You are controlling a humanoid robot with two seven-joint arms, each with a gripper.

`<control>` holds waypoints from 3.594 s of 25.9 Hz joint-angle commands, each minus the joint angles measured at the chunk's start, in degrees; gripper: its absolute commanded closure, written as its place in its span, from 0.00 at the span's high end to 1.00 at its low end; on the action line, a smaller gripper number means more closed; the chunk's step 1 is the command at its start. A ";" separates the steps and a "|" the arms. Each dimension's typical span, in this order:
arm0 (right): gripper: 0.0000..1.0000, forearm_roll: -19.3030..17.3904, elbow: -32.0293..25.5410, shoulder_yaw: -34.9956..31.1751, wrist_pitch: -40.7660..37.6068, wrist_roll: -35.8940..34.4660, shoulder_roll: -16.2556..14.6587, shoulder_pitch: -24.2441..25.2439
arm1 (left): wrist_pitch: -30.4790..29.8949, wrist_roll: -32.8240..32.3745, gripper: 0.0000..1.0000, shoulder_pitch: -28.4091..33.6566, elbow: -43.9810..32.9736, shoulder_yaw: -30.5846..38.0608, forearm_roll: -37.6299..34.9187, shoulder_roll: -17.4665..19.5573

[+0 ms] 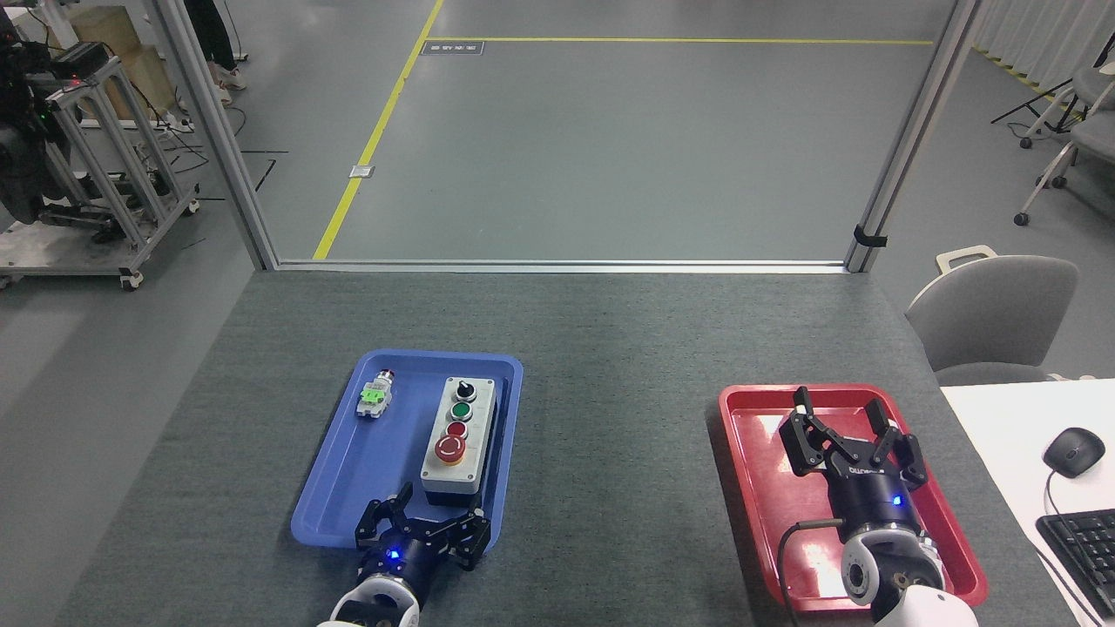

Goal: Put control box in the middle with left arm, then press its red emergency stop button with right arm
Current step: 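Close the left gripper on the near end of the gray control box, then carry the control box off the blue tray to the table middle, then release the box and withdraw the left gripper beside the blue tray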

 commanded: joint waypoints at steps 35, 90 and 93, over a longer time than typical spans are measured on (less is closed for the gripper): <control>1.00 -0.08 0.09 0.00 -0.01 0.28 -0.29 -0.23 | -1.43 2.57 0.00 -12.05 12.55 0.17 2.70 -1.01; 1.00 -0.08 -0.09 -0.26 4.82 0.20 -0.38 -1.10 | 7.27 2.84 0.99 -13.89 10.71 -30.33 2.17 -9.71; 1.00 0.01 -0.09 -0.26 4.82 0.11 -0.38 -1.10 | 4.02 2.40 0.99 -11.35 7.63 -26.81 3.23 -8.05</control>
